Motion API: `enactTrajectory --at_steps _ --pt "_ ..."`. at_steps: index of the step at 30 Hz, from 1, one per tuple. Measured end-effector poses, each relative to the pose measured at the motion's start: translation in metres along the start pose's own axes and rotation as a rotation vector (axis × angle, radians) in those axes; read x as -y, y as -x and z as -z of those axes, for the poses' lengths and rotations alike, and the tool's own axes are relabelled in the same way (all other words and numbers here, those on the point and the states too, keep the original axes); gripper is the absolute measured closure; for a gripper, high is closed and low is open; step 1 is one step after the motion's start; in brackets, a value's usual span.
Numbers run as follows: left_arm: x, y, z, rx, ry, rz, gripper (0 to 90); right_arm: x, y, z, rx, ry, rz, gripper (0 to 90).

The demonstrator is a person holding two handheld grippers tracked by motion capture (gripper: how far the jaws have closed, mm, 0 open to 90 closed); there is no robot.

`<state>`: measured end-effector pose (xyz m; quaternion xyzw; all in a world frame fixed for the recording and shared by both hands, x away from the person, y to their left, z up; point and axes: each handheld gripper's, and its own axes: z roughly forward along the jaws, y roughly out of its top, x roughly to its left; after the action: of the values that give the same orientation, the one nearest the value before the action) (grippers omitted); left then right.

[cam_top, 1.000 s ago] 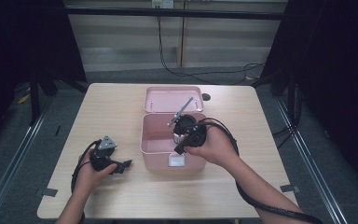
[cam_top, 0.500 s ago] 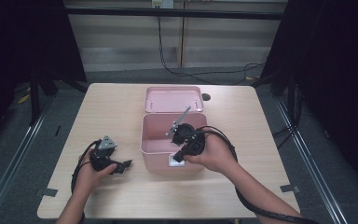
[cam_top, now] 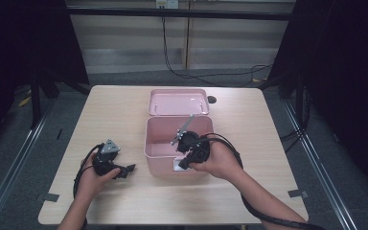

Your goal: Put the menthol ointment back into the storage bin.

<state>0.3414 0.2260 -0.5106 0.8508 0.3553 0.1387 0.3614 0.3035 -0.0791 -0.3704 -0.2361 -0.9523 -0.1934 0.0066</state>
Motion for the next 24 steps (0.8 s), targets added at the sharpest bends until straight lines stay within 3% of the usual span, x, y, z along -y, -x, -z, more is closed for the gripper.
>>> enactTrajectory --at_steps 19,24 --pt "0.0 -0.0003 0.0004 0.002 -0.006 -0.007 5.4 0.0052 -0.0013 -0.0024 -0.009 0.044 0.012 90.0" --pt "-0.003 -0.0011 0.0022 -0.004 -0.028 0.012 9.2 0.0044 -0.0019 -0.0022 -0.001 0.041 0.028 90.0"
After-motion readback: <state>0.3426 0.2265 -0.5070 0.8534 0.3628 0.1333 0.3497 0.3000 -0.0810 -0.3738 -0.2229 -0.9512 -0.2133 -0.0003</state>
